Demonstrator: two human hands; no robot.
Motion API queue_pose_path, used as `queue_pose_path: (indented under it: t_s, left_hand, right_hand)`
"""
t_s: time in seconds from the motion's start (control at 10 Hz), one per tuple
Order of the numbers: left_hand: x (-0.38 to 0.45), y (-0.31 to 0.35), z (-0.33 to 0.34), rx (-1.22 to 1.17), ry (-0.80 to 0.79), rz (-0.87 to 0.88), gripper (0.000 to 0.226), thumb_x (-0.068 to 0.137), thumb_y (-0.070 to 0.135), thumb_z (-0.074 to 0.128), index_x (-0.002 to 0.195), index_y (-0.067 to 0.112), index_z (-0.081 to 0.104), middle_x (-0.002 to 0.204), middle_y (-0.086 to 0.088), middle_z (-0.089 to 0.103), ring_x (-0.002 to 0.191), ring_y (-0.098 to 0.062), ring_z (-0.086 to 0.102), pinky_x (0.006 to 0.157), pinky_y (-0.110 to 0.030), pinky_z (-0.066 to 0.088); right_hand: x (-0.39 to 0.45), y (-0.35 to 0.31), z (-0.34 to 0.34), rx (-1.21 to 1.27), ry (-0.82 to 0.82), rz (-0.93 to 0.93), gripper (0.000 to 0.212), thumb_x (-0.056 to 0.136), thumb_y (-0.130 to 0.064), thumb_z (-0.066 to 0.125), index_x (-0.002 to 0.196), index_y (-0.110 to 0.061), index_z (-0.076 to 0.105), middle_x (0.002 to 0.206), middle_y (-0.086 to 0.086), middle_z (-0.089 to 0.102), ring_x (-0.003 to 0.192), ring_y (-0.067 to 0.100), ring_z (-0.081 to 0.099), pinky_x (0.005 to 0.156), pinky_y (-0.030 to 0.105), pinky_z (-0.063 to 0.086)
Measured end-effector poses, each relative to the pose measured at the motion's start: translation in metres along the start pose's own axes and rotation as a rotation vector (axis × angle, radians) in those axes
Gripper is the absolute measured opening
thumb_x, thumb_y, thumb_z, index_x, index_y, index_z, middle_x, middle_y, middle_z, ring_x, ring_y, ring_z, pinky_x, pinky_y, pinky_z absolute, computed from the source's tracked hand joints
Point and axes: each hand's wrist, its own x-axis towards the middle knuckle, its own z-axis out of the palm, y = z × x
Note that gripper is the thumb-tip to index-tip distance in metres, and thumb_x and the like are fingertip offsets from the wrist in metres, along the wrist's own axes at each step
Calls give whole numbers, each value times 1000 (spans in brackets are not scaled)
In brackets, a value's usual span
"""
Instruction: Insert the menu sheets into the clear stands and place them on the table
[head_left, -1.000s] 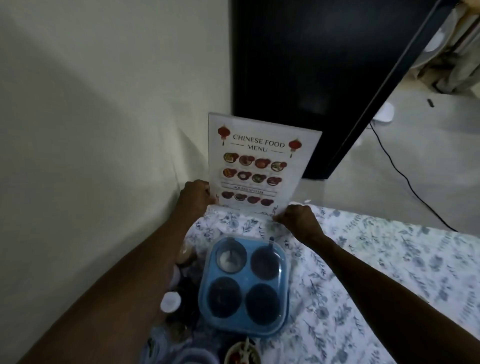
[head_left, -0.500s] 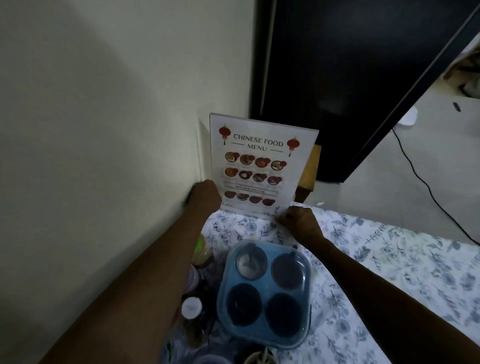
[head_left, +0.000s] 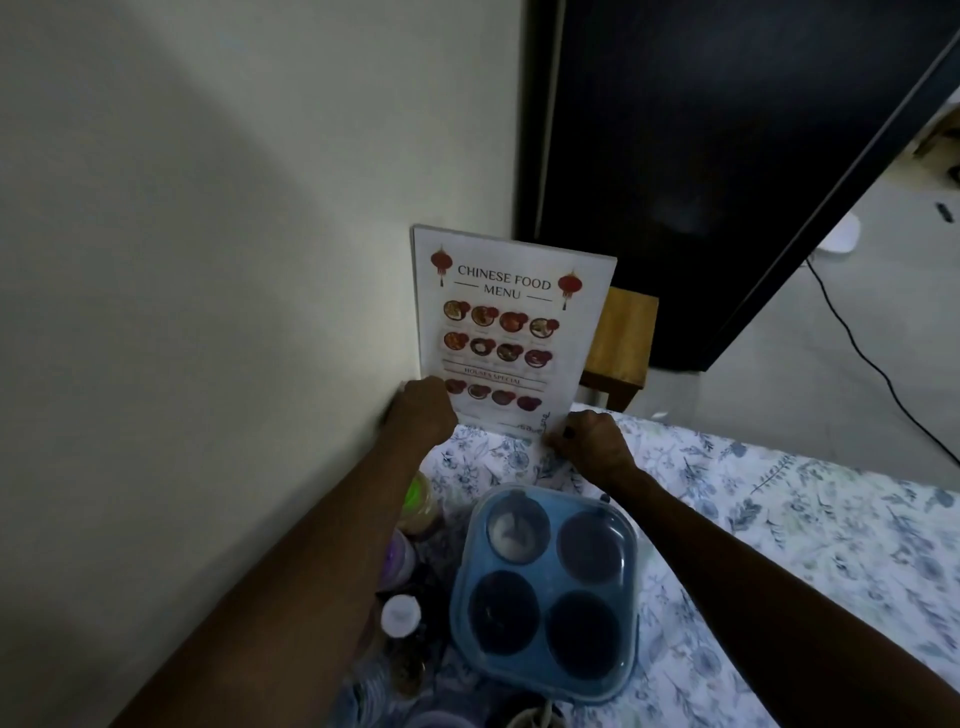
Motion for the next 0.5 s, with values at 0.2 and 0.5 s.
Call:
queue_pose_path:
  t_s: [0.2, 0.5]
  left_hand:
    - [-3, 2, -1, 1, 27, 19, 45, 88, 36, 62, 121, 5, 58, 123, -18, 62, 112, -35, 60, 92, -41, 51]
    - [-24, 15, -9, 27, 95, 60, 43, 89, 36, 63, 119, 5, 59, 121, -16, 64, 110, -33, 62, 90, -41, 51]
  right_hand:
    - [-2, 1, -4, -6, -24, -2, 34, 90, -30, 70, 116, -8, 70, 113, 14, 74, 101, 27, 70, 83, 27, 51]
    - [-19, -2, -19, 50, -20, 28, 48, 83, -30, 79, 124, -9, 65, 117, 13, 73, 105, 26, 68, 84, 28, 51]
